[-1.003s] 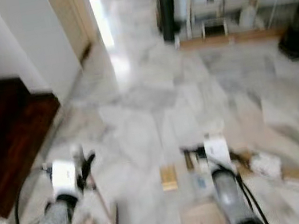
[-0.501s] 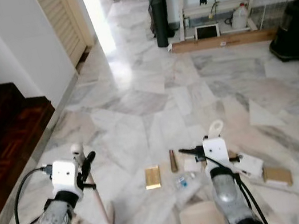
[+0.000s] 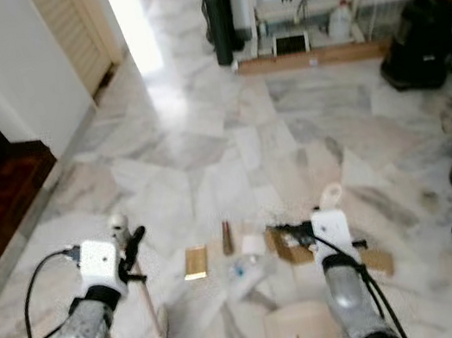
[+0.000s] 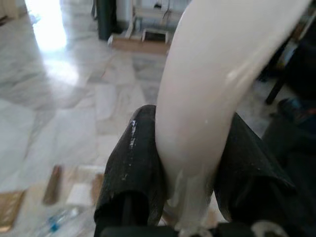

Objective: Sweep floor

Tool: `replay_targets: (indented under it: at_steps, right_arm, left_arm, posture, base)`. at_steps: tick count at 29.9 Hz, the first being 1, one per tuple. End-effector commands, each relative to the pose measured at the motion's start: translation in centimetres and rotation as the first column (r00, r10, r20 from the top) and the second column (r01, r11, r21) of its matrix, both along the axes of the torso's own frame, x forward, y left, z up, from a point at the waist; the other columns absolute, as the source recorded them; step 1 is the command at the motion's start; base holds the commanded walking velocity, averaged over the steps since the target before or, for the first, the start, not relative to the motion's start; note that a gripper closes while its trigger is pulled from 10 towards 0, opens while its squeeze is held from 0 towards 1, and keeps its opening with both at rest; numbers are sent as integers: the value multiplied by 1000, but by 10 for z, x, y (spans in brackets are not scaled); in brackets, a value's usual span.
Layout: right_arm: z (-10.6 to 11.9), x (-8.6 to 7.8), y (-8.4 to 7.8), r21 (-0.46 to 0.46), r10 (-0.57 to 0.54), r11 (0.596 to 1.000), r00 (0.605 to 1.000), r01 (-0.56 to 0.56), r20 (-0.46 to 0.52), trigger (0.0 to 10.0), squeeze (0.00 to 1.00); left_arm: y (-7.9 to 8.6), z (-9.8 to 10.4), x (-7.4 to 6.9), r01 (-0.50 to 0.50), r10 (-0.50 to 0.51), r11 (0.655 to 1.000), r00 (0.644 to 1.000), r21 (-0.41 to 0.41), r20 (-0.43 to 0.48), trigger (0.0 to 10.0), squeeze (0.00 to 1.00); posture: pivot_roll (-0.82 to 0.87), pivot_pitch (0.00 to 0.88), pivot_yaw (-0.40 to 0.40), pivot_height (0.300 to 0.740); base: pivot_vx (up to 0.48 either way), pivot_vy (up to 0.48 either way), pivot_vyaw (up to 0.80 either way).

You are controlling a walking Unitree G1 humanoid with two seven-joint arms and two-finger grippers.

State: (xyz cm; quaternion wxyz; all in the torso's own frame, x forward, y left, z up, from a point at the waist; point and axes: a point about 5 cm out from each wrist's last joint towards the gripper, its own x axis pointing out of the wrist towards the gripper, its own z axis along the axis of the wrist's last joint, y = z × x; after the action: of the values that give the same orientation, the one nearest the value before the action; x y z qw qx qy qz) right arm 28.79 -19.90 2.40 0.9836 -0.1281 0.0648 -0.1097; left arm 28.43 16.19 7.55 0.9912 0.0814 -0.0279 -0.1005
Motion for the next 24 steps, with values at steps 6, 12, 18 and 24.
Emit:
replay_targets:
  at_steps: [6, 12, 18, 24]
  right_arm:
    - [2, 3, 6, -3, 21, 1000, 1000, -21, 5, 10000, 0]
    - [2, 3, 6, 2, 19, 1000, 1000, -19, 2, 10000, 0]
    - [2, 3, 8, 3, 21, 1000, 1000, -21, 1, 10000, 0]
    - [2, 3, 8, 3, 22, 1000, 1000, -22, 2, 10000, 0]
  left_arm:
    - [8, 4, 0, -25, 25, 1000, 999, 7, 24, 10000, 0]
    - [8, 6, 0, -27, 27, 1000, 999, -2, 34, 10000, 0]
    - [9, 7, 0, -29, 29, 1000, 999, -5, 35, 10000, 0]
    - [9, 6, 1, -32, 32, 999, 999, -15, 21, 10000, 0]
  posture:
    - [66, 8, 71, 740]
    - [67, 10, 72, 740]
    - [68, 9, 72, 740]
    - [68, 8, 73, 740]
  base:
    - [0, 0, 0]
    - [0, 0, 0]
    - [0, 0, 0]
    - [0, 0, 0]
